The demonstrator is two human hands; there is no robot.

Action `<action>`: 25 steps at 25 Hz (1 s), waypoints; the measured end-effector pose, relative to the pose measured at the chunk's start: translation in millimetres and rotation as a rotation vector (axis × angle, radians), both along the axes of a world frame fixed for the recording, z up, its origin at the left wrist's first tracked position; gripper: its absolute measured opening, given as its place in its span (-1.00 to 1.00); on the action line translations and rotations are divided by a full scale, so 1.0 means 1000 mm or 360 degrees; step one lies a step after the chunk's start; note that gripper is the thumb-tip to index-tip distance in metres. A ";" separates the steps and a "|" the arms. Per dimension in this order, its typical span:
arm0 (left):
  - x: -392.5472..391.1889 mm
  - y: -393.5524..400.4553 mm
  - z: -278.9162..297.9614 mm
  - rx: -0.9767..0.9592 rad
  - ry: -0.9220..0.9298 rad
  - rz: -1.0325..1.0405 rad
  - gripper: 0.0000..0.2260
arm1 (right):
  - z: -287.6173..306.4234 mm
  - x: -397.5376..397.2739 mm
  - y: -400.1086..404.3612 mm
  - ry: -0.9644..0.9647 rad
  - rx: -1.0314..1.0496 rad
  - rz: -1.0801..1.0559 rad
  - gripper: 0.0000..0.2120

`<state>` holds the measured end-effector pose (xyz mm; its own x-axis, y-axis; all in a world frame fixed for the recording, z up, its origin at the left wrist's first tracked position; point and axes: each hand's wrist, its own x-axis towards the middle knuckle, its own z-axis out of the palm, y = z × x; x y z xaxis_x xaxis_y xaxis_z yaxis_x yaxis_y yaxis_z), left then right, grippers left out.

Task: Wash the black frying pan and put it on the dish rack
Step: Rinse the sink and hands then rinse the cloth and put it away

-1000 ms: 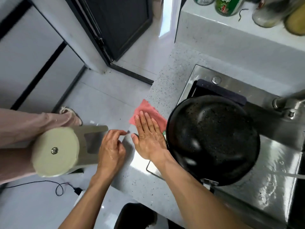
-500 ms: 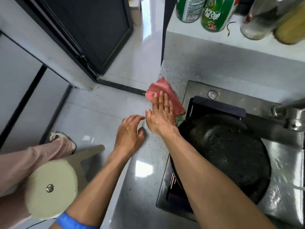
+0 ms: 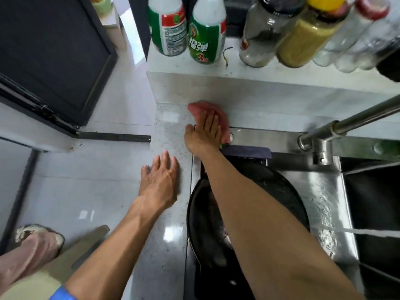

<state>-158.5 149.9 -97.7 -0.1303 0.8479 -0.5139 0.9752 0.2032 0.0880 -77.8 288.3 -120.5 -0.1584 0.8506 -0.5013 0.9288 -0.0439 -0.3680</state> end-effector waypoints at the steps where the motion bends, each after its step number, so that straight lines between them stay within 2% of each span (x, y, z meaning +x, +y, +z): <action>1: 0.000 0.000 0.001 -0.0012 0.0017 -0.0001 -0.15 | 0.003 0.012 0.006 -0.0006 -0.0013 -0.0046 -0.36; 6: -0.003 0.000 0.003 -0.0021 -0.0088 0.0074 -0.26 | 0.006 0.087 0.033 -0.0016 -0.0062 -0.0229 -0.35; 12: -0.003 0.002 0.009 -0.0092 -0.0026 0.0047 -0.27 | -0.006 0.147 0.046 -0.0022 -0.0004 -0.0114 -0.39; 13: 0.002 0.005 0.016 -0.0064 0.0028 0.0040 -0.37 | -0.004 0.149 0.050 0.0049 -0.0015 -0.0121 -0.40; 15: 0.023 0.025 0.027 0.0211 0.0034 0.0000 -0.67 | -0.001 0.151 0.056 0.0212 0.0065 -0.0041 -0.39; 16: 0.038 0.039 0.026 0.0340 -0.0052 -0.0097 -0.69 | 0.000 0.153 0.058 0.0263 0.0120 0.0063 -0.34; 18: 0.070 0.070 0.013 0.0377 -0.0193 -0.0427 -0.45 | -0.003 0.161 0.054 0.0167 0.0186 0.0338 -0.26; 20: 0.084 0.099 0.003 0.0230 -0.0204 -0.0503 -0.28 | -0.013 0.174 0.047 0.0057 0.0203 0.0429 -0.30; 22: 0.081 0.110 -0.002 0.0089 -0.0140 -0.0484 -0.25 | -0.022 0.181 0.052 0.0038 0.0258 0.0387 -0.38; 25: 0.077 0.104 -0.002 0.0119 -0.0122 -0.0465 -0.28 | -0.025 0.180 0.058 0.0001 0.0329 0.0289 -0.39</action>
<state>-81.1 253.4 -99.6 0.1615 0.8795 -0.4477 0.9812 -0.0948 0.1679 102.7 346.0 -145.1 -0.3181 0.8925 -0.3197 0.9144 0.1997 -0.3522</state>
